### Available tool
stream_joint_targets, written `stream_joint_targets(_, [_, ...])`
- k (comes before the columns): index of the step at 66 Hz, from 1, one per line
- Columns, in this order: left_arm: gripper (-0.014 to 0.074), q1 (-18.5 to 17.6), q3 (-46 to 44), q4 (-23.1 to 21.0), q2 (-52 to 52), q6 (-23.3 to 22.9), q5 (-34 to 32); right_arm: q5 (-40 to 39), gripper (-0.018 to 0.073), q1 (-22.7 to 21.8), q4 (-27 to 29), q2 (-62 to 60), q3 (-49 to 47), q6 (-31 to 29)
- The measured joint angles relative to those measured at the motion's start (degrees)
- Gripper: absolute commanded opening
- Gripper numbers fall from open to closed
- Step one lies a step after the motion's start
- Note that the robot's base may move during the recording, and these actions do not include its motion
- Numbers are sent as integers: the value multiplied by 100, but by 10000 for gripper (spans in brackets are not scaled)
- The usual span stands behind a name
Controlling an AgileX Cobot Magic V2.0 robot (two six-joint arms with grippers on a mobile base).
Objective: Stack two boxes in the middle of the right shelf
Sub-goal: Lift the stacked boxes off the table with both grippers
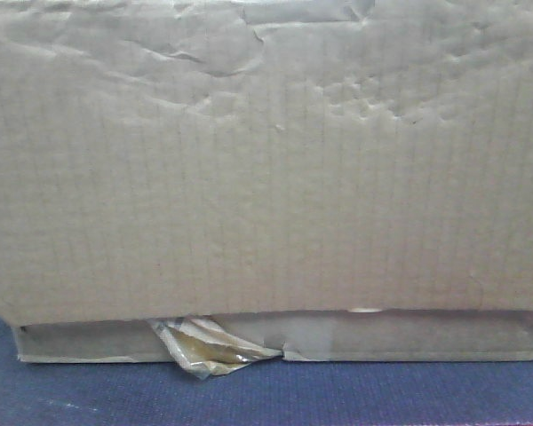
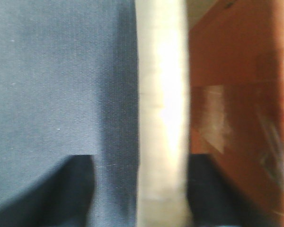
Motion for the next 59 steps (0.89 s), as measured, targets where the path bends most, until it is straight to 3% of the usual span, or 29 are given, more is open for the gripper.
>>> stream_joint_targets(5, [-115, 0, 0, -70, 0, 0, -22, -84, -154, 10, -37, -12, 78, 11])
stream_joint_targets(34, [-111, -144, -299, 486, -44, -422, 54, -300, -154, 513, -744, -153, 120, 807])
stream_joint_targets(59, [-111, -144, -1577, 1555, -177, -495, -505, -1226, -154, 522, -1551, -170, -1040, 911])
